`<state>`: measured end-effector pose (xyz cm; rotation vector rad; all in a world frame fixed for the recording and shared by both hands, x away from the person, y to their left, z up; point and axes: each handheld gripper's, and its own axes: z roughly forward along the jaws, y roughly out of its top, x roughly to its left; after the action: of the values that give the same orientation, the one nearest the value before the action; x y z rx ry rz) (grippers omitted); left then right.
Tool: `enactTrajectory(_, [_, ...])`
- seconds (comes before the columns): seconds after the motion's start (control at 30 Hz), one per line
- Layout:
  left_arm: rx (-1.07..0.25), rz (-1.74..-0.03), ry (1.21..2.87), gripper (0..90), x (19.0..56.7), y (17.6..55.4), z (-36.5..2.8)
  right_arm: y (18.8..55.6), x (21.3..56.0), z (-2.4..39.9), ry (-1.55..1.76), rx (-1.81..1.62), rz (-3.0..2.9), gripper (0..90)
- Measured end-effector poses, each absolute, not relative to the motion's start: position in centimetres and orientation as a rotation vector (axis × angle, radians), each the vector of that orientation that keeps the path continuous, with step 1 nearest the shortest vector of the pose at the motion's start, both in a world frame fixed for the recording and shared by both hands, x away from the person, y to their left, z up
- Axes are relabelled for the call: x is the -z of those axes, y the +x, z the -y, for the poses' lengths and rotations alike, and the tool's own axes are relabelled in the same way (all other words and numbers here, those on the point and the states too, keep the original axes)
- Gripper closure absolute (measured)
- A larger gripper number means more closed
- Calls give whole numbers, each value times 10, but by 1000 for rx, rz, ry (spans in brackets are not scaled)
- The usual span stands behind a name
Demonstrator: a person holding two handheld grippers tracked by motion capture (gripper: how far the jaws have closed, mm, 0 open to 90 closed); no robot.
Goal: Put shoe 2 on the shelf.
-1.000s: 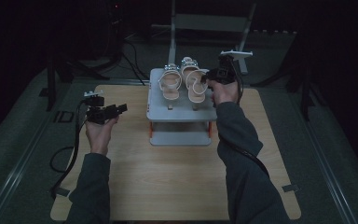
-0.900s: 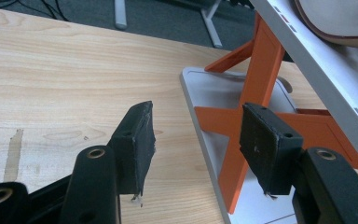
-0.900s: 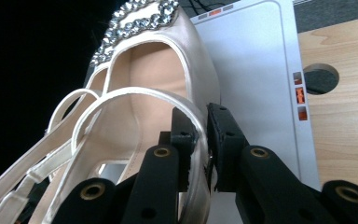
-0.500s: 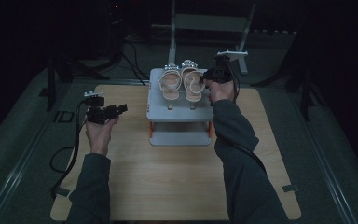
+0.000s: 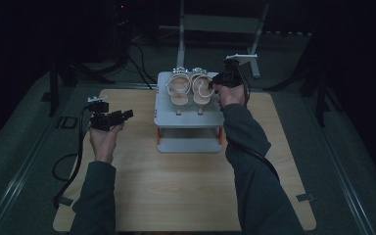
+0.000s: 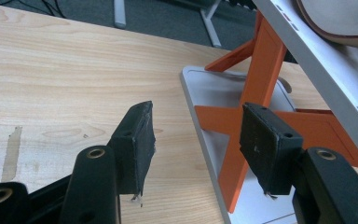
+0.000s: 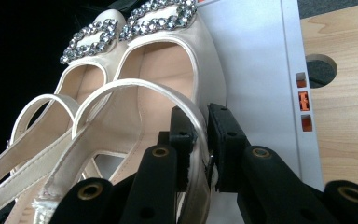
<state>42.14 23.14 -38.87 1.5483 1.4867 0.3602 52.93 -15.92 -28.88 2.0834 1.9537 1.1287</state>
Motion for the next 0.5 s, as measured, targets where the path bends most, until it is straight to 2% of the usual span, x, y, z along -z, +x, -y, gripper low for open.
enactTrajectory(0.07, [-360,-1486,1548,454,389,421,-231,529,289,160,2075,-1140,-1965,761])
enactTrajectory(0.13, [-360,-1485,1548,454,389,421,-230,529,290,162,2052,-1193,-1967,631])
enactTrajectory(0.3, [-362,-1488,1549,454,389,421,-231,524,286,164,1975,-1227,-1985,471])
enactTrajectory(0.5, [-362,-1491,1552,453,391,421,-230,517,278,169,1906,-1283,-1966,385])
